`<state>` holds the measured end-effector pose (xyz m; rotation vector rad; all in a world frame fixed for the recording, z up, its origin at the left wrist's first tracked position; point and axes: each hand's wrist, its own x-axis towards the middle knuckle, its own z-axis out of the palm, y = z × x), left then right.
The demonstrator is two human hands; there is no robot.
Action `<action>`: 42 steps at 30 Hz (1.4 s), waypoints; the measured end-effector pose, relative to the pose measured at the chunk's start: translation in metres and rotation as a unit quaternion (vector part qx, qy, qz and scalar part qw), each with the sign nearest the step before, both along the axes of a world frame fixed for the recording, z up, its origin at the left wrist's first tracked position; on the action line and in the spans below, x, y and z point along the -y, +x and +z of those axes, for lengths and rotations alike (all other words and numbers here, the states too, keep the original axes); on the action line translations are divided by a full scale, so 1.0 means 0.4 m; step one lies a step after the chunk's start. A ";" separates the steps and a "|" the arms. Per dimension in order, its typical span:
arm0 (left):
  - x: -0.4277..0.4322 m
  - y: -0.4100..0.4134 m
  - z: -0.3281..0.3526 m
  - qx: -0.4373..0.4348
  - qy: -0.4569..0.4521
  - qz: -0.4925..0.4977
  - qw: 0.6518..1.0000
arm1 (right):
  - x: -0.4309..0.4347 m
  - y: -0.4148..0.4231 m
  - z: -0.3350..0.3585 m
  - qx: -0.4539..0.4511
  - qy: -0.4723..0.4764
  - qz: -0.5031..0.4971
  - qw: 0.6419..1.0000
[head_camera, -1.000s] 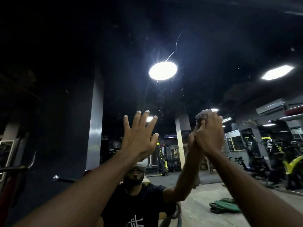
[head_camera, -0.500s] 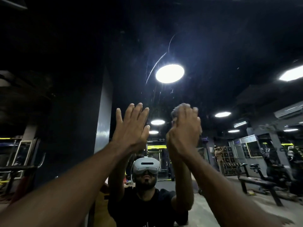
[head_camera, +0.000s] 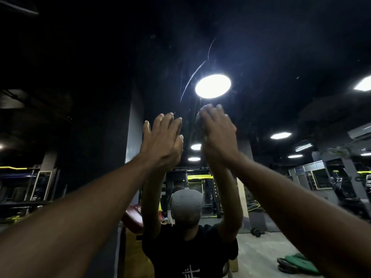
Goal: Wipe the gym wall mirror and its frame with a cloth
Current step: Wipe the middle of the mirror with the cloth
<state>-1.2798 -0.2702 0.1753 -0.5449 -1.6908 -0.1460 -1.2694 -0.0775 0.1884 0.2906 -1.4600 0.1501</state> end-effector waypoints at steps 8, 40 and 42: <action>-0.030 0.015 -0.047 0.030 -0.008 0.026 0.999 | -0.145 0.049 0.082 0.039 -0.088 -0.021 0.995; -0.192 0.038 -0.243 0.067 -0.015 0.007 0.998 | -0.358 0.054 -0.269 0.094 0.135 -0.040 0.986; -0.199 0.039 -0.247 0.065 -0.024 0.005 0.998 | -0.399 0.068 -0.254 0.075 -0.057 -0.013 0.995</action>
